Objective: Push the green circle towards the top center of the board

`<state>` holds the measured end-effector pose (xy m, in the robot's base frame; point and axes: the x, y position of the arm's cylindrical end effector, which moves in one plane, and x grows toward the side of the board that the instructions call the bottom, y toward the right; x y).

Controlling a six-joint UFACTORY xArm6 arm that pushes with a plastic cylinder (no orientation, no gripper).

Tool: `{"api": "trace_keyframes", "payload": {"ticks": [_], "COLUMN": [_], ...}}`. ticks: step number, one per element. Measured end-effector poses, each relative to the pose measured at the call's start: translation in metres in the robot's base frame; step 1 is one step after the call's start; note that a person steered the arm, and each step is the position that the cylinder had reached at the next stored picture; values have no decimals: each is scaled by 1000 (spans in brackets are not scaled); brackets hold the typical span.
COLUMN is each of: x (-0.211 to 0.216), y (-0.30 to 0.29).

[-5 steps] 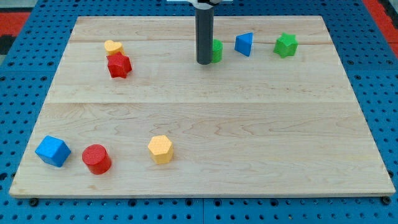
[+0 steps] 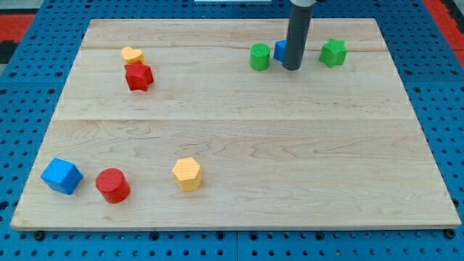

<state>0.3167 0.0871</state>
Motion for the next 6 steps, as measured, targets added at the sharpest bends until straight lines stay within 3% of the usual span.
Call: {"api": "trace_keyframes", "payload": {"ticks": [2,3,4,5,6], "x": [-31,-34,-66,-111,-122], "y": [-87,-67,-28,-37,-79]}}
